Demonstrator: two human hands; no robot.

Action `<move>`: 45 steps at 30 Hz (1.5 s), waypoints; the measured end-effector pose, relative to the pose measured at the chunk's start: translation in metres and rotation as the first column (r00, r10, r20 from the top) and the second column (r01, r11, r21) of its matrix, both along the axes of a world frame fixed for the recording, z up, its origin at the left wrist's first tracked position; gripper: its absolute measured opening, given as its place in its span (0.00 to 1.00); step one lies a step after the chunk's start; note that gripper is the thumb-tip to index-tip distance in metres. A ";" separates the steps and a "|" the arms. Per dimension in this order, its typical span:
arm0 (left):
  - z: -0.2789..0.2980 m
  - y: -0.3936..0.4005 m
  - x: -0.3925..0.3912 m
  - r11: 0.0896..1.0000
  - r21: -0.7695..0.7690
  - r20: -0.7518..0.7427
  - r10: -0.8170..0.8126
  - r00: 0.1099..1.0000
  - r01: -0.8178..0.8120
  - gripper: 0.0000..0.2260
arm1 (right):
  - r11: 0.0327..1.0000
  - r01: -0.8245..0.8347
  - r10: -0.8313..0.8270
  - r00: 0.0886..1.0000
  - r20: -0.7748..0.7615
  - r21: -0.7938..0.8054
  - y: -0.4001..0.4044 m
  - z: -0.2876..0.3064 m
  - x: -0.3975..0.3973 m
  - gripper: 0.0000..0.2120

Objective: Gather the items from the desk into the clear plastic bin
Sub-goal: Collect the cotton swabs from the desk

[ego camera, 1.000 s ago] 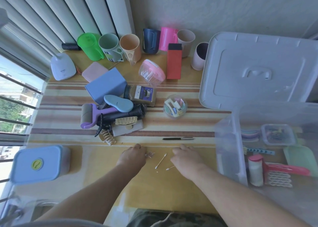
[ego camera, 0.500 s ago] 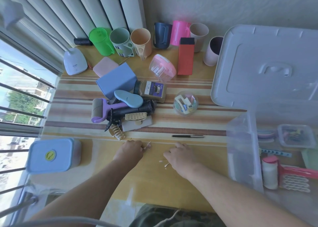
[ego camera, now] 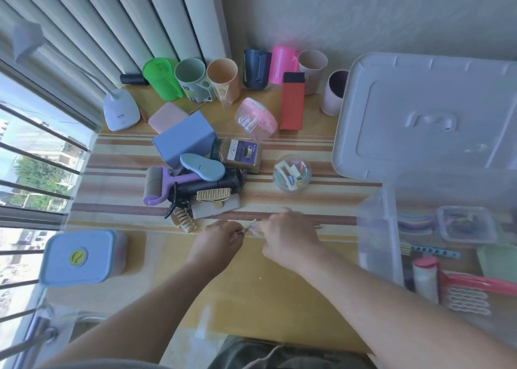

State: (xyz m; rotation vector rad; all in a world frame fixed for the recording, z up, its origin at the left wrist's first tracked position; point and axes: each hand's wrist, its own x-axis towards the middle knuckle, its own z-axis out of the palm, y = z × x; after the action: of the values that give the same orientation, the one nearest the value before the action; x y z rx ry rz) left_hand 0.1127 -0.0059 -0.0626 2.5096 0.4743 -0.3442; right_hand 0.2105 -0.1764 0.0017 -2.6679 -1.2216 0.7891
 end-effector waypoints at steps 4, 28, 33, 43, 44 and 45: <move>0.040 -0.043 0.041 0.997 -0.081 0.273 0.032 0.961 -0.010 0.03 | 0.933 0.190 -0.239 0.962 0.133 0.306 -0.065 0.059 0.041 0.03; 0.060 -0.466 0.157 0.752 0.162 -0.124 -0.627 0.769 0.639 0.13 | 0.779 0.536 -0.545 0.835 0.071 -0.327 -0.496 -0.002 0.088 0.05; 0.037 -0.494 0.185 0.761 0.186 -0.156 -0.601 0.783 0.621 0.12 | 0.801 0.567 -0.563 0.823 0.076 -0.194 -0.504 -0.021 0.097 0.11; -0.005 -0.536 0.195 0.768 -0.032 -0.084 -0.639 0.764 0.639 0.15 | 0.798 0.594 -0.603 0.791 -0.103 -0.107 -0.509 -0.028 0.096 0.15; -0.008 -0.536 0.194 0.774 -0.039 -0.078 -0.633 0.771 0.632 0.16 | 0.795 0.595 -0.606 0.786 -0.122 -0.114 -0.509 -0.027 0.098 0.16; -0.010 -0.534 0.193 0.783 -0.054 -0.072 -0.622 0.779 0.620 0.17 | 0.791 0.601 -0.612 0.779 -0.134 -0.118 -0.509 -0.028 0.099 0.17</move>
State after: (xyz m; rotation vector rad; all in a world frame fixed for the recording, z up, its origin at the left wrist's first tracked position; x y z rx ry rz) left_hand 0.3061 -0.5403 -0.0725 2.5676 -0.3615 -0.7044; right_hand 0.3100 -0.6851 -0.0260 -2.7111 -0.2408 0.9105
